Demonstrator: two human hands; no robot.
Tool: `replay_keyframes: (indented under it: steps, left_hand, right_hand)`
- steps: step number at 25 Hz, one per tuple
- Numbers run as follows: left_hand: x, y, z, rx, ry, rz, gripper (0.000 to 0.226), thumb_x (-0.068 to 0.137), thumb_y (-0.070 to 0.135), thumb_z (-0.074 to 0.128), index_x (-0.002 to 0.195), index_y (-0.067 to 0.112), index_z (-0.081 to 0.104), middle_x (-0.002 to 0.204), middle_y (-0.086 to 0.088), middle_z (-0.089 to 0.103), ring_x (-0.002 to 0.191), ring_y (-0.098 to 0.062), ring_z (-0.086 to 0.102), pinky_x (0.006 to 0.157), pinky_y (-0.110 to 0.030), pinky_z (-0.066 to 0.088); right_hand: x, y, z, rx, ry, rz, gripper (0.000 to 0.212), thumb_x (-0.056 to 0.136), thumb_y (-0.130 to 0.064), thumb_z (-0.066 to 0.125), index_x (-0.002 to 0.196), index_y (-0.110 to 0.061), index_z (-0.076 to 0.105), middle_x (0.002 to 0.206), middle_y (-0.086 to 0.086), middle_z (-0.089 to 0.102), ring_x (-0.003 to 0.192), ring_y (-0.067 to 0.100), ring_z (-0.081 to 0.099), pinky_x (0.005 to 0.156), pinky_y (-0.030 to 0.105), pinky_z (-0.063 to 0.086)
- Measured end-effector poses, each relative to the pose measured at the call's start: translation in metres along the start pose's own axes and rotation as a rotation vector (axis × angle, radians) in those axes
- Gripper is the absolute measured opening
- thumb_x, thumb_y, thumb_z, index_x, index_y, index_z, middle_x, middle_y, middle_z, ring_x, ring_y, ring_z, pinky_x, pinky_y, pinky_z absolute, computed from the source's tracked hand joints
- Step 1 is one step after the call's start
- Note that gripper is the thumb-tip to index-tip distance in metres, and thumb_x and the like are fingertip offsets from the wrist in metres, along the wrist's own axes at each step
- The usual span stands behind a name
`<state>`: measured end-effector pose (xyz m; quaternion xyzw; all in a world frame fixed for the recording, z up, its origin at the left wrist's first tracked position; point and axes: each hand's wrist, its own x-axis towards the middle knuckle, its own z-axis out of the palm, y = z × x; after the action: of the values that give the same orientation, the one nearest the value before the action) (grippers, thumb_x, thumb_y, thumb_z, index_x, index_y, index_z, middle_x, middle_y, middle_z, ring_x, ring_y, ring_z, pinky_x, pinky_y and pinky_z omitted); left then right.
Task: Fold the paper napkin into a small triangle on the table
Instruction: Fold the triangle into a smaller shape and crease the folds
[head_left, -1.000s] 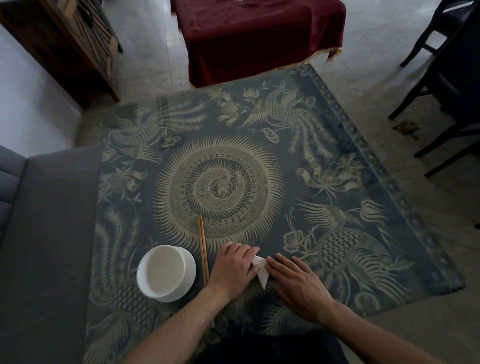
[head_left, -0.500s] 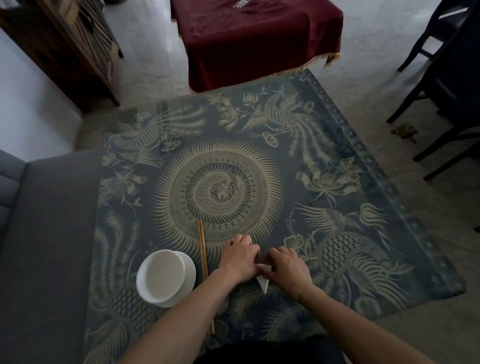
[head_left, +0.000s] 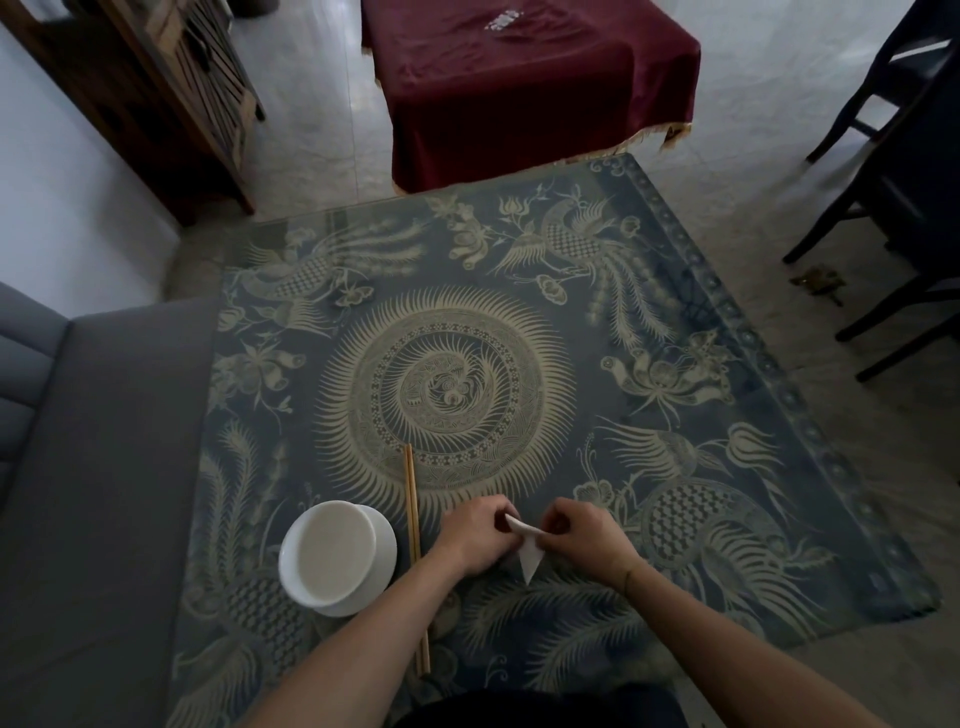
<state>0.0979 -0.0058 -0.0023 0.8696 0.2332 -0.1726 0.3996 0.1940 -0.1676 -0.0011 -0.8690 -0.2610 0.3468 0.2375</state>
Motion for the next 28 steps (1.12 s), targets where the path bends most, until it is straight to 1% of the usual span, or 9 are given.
replay_keyframes:
  steps: [2, 5, 7, 9, 14, 19, 23, 26, 28]
  left_hand:
    - [-0.001, -0.007, -0.003, -0.229, 0.015, -0.036, 0.013, 0.08, 0.029, 0.077, 0.088, 0.024, 0.068, 0.089, 0.005, 0.069, 0.088, -0.014, 0.064, 0.082, -0.036, 0.051]
    - [-0.005, -0.012, -0.006, -0.438, 0.056, -0.066, 0.013, 0.081, 0.016, 0.078, 0.088, 0.021, 0.07, 0.09, 0.002, 0.071, 0.089, -0.017, 0.066, 0.084, -0.034, 0.054]
    - [-0.009, -0.014, -0.006, -0.544, 0.091, -0.092, 0.014, 0.081, 0.01, 0.078, 0.09, 0.016, 0.07, 0.093, -0.005, 0.073, 0.09, -0.021, 0.068, 0.084, -0.036, 0.056]
    - [-0.015, -0.016, -0.005, -0.62, 0.134, -0.116, 0.013, 0.082, 0.008, 0.078, 0.088, 0.017, 0.07, 0.09, -0.005, 0.073, 0.085, -0.019, 0.069, 0.078, -0.033, 0.057]
    - [-0.027, -0.024, -0.008, -0.716, 0.279, -0.159, 0.011, 0.084, 0.008, 0.076, 0.087, 0.018, 0.07, 0.083, -0.001, 0.072, 0.074, -0.012, 0.066, 0.068, -0.026, 0.053]
    - [-0.04, -0.034, -0.014, -0.66, 0.357, -0.239, 0.013, 0.084, 0.015, 0.077, 0.084, 0.025, 0.069, 0.085, 0.004, 0.074, 0.081, -0.012, 0.068, 0.076, -0.028, 0.055]
    - [-0.045, -0.039, -0.019, -0.567, 0.391, -0.286, 0.015, 0.083, 0.021, 0.078, 0.08, 0.032, 0.067, 0.083, 0.013, 0.072, 0.078, -0.004, 0.067, 0.07, -0.019, 0.052]
    - [-0.048, -0.039, -0.02, -0.458, 0.44, -0.349, 0.007, 0.083, 0.027, 0.076, 0.087, 0.027, 0.071, 0.085, 0.012, 0.073, 0.081, -0.006, 0.067, 0.077, -0.027, 0.054]
    - [-0.05, -0.036, -0.019, -0.362, 0.487, -0.387, 0.008, 0.084, 0.032, 0.074, 0.088, 0.028, 0.069, 0.084, 0.013, 0.071, 0.081, -0.008, 0.065, 0.075, -0.028, 0.052]
  right_hand:
    - [0.001, -0.002, -0.003, 0.113, 0.008, 0.005, 0.013, 0.078, -0.025, 0.077, 0.078, -0.03, 0.064, 0.075, -0.011, 0.068, 0.067, -0.003, 0.062, 0.06, 0.014, 0.047]
    - [0.003, -0.009, -0.006, 0.24, 0.032, 0.019, 0.013, 0.076, -0.021, 0.079, 0.077, -0.027, 0.068, 0.071, -0.01, 0.07, 0.059, -0.007, 0.06, 0.053, 0.008, 0.045]
    - [0.005, -0.015, -0.006, 0.291, 0.032, 0.013, 0.011, 0.076, -0.021, 0.079, 0.078, -0.025, 0.07, 0.07, -0.008, 0.071, 0.058, -0.005, 0.06, 0.051, 0.01, 0.045]
    - [0.007, -0.022, -0.006, 0.335, 0.027, 0.015, 0.01, 0.076, -0.022, 0.08, 0.079, -0.025, 0.071, 0.069, -0.008, 0.072, 0.059, -0.003, 0.063, 0.052, 0.013, 0.047]
    - [0.016, -0.041, 0.0, 0.34, -0.015, 0.015, 0.006, 0.078, -0.024, 0.079, 0.08, -0.027, 0.073, 0.074, -0.009, 0.074, 0.072, 0.005, 0.068, 0.064, 0.018, 0.051]
    - [0.023, -0.057, 0.012, 0.198, -0.029, -0.003, 0.006, 0.076, -0.031, 0.079, 0.078, -0.031, 0.074, 0.073, -0.015, 0.072, 0.069, -0.006, 0.063, 0.059, 0.007, 0.043]
    - [0.028, -0.064, 0.02, 0.158, -0.052, -0.007, 0.008, 0.075, -0.03, 0.079, 0.072, -0.032, 0.072, 0.07, -0.015, 0.07, 0.067, -0.006, 0.062, 0.057, 0.007, 0.043]
    - [0.031, -0.067, 0.027, 0.139, -0.046, -0.008, 0.012, 0.075, -0.028, 0.08, 0.068, -0.032, 0.07, 0.07, -0.014, 0.07, 0.068, -0.004, 0.062, 0.058, 0.008, 0.044]
    - [0.031, -0.069, 0.033, 0.112, -0.048, -0.016, 0.009, 0.075, -0.027, 0.079, 0.071, -0.029, 0.071, 0.071, -0.013, 0.069, 0.07, -0.003, 0.062, 0.063, 0.013, 0.049]
